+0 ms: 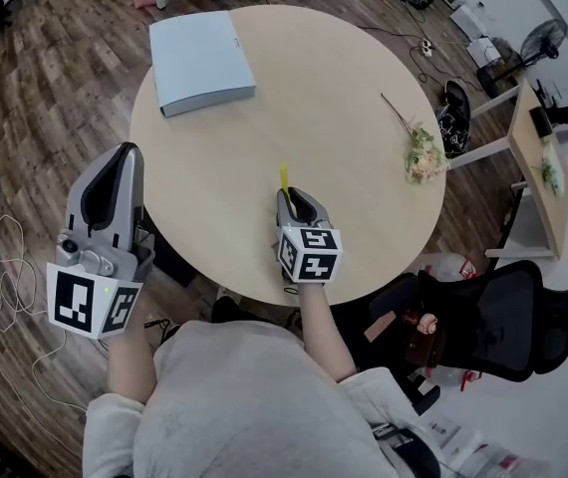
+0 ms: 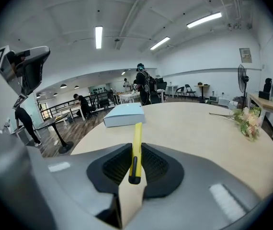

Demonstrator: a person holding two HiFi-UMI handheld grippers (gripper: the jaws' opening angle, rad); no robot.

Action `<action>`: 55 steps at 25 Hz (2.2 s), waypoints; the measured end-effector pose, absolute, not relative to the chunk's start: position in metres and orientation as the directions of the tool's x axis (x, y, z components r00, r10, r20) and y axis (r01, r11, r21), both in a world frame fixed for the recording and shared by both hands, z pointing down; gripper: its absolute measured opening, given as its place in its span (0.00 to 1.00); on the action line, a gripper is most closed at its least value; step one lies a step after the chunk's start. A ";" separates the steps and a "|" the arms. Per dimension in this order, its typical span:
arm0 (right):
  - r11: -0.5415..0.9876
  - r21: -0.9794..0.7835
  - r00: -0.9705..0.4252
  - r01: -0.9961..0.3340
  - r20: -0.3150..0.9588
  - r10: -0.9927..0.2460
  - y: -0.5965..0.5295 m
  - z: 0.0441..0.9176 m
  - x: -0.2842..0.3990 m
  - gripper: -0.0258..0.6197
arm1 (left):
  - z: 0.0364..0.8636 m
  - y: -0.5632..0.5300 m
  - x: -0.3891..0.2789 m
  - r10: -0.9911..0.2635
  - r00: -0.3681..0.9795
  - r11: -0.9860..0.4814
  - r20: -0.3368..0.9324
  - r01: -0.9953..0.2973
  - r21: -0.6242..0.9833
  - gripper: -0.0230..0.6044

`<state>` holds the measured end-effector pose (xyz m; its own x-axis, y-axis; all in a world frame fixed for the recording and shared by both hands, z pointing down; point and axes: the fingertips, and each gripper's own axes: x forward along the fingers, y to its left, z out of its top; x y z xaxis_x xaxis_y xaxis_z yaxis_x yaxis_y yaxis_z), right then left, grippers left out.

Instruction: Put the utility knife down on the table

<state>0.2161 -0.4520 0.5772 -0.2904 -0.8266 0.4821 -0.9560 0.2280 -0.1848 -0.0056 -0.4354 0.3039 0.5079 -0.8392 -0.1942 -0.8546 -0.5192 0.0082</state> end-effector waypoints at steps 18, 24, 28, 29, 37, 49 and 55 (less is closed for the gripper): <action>0.247 -0.215 -0.326 -0.945 0.672 -0.665 -0.468 0.667 0.193 0.15 | 0.316 -0.450 -0.034 -0.893 0.427 -0.432 -0.142 -0.902 0.002 0.05; 0.251 -0.203 -0.319 -0.946 0.712 -0.626 -0.470 0.684 0.191 0.15 | 0.321 -0.454 -0.040 -0.904 0.406 -0.410 -0.130 -0.912 0.004 0.05; 0.254 -0.190 -0.310 -0.948 0.731 -0.608 -0.470 0.691 0.191 0.15 | 0.324 -0.456 -0.041 -0.908 0.402 -0.405 -0.123 -0.914 0.004 0.05; 0.256 -0.188 -0.309 -0.948 0.733 -0.606 -0.470 0.692 0.191 0.15 | 0.325 -0.457 -0.041 -0.908 0.400 -0.404 -0.122 -0.915 0.004 0.05; 0.275 -0.167 -0.304 -0.947 0.750 -0.588 -0.471 0.692 0.189 0.15 | 0.324 -0.456 -0.042 -0.913 0.389 -0.392 -0.127 -0.920 0.004 0.05; 0.258 -0.169 -0.301 -0.951 0.691 -0.658 -0.468 0.664 0.191 0.17 | 0.311 -0.441 -0.041 -0.897 0.413 -0.417 -0.155 -0.909 -0.008 0.05; 0.210 -0.144 -0.253 -0.967 0.627 -0.737 -0.458 0.630 0.198 0.06 | 0.301 -0.434 -0.041 -0.869 0.461 -0.467 -0.178 -0.884 -0.007 0.05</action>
<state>0.1977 -0.4581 0.6302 -0.2534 -0.7368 0.6268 -0.9670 0.2104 -0.1437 -0.0409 -0.4341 0.3009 0.4608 -0.8694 -0.1784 -0.8842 -0.4671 -0.0072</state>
